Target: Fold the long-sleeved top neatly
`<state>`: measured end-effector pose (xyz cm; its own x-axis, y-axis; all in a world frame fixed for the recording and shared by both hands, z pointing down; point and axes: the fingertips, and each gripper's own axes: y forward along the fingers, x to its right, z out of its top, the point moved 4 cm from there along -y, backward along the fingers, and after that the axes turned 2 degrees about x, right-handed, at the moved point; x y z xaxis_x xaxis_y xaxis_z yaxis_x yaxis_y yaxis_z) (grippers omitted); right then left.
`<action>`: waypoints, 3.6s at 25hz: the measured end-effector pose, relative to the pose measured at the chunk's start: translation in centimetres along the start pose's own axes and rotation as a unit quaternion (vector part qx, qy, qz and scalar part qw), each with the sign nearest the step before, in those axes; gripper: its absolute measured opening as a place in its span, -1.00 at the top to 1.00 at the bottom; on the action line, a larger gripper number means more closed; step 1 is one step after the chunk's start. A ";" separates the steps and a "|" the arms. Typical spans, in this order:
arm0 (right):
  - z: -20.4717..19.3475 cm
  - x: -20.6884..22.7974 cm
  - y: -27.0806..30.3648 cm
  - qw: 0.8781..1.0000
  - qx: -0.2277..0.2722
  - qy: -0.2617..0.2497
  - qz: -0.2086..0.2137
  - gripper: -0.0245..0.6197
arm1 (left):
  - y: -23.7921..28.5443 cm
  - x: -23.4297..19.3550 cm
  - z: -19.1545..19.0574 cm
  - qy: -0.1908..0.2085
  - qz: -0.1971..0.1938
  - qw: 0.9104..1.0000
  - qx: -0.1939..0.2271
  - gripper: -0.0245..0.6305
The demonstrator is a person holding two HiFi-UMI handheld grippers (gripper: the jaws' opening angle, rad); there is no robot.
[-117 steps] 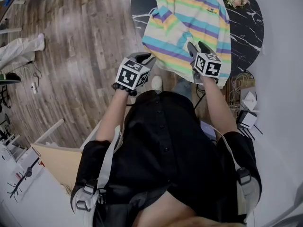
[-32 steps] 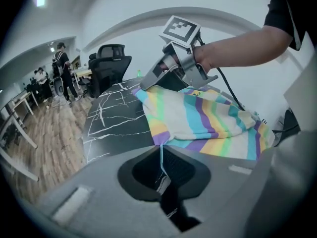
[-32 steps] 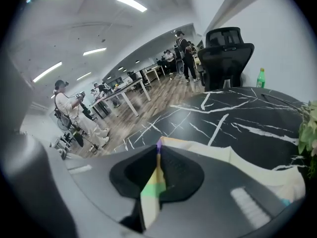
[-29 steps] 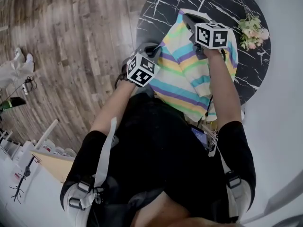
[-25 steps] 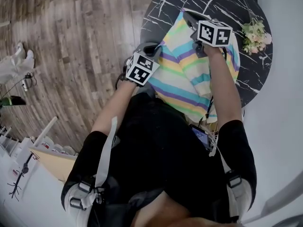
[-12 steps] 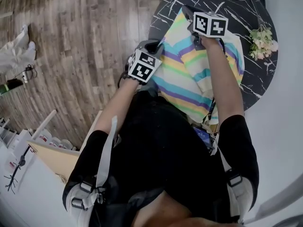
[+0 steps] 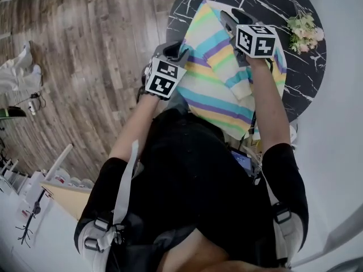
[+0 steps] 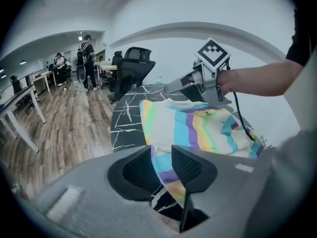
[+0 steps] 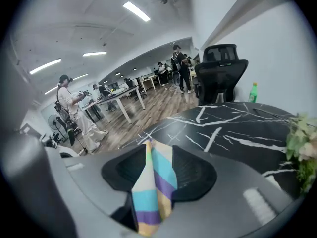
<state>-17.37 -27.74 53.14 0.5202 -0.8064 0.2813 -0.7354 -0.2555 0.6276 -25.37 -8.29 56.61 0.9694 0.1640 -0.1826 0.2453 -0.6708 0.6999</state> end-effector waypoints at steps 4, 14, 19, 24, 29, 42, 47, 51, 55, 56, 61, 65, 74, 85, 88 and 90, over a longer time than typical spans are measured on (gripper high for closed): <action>-3.1 2.9 -5.6 0.999 0.011 0.023 -0.038 0.40 | 0.7 3.5 1.5 0.039 -0.024 0.999 0.007 0.51; -12.6 7.9 -19.9 0.993 0.004 0.034 -0.110 0.41 | 2.3 16.3 1.1 0.106 -0.095 0.990 -0.024 0.52; -19.2 10.4 -28.0 0.986 -0.002 0.075 -0.150 0.41 | 3.7 23.9 0.3 0.129 -0.131 0.982 -0.035 0.52; -25.7 12.5 -34.9 0.973 0.005 0.148 -0.175 0.41 | 5.1 30.5 -0.1 0.160 -0.165 0.972 -0.042 0.53; -28.4 13.2 -39.2 0.966 0.042 0.187 -0.175 0.41 | 6.4 36.1 -1.0 0.190 -0.189 0.962 -0.056 0.53; -41.6 12.8 -45.6 0.953 0.026 0.269 -0.135 0.40 | 8.3 44.6 -2.9 0.253 -0.227 0.936 -0.091 0.54; -43.7 10.9 -44.7 0.959 0.031 0.275 -0.069 0.30 | 8.7 45.3 -3.6 0.265 -0.227 0.931 -0.106 0.55; -44.1 10.2 -43.3 0.967 0.023 0.252 -0.023 0.20 | 8.7 45.4 -4.1 0.268 -0.225 0.930 -0.111 0.56; -44.1 10.1 -42.4 0.969 0.022 0.246 0.030 0.14 | 8.5 45.0 -4.4 0.269 -0.218 0.931 -0.115 0.56; -44.1 9.9 -42.3 0.968 0.023 0.246 0.043 0.14 | 8.4 44.9 -4.6 0.268 -0.216 0.932 -0.117 0.56; -44.8 8.7 -41.7 0.964 0.009 0.256 0.079 0.18 | 7.9 44.8 -5.2 0.266 -0.212 0.933 -0.119 0.56; -44.5 8.4 -43.0 0.968 0.019 0.244 0.053 0.69 | 7.6 45.1 -5.5 0.265 -0.216 0.932 -0.117 0.56; -36.2 7.3 -48.3 0.971 0.115 0.208 0.016 0.83 | 5.7 44.3 -3.6 0.246 -0.214 0.942 -0.083 0.57; -18.2 1.1 -42.3 0.991 0.130 0.034 0.008 0.84 | -1.1 32.0 -2.5 0.198 -0.170 0.964 -0.045 0.57; -13.7 -1.8 -38.7 0.993 0.116 -0.026 0.013 0.84 | -3.3 27.2 -2.6 0.179 -0.150 0.971 -0.042 0.57; -11.4 -3.9 -36.2 0.992 0.102 -0.066 0.020 0.84 | -4.7 24.3 -2.8 0.165 -0.137 0.976 -0.040 0.58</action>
<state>12.15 -9.31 37.60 0.4375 -0.8775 0.1964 -0.8339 -0.3143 0.4536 -2.96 0.89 50.84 0.8139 0.5620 -0.1474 0.4829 -0.5133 0.7095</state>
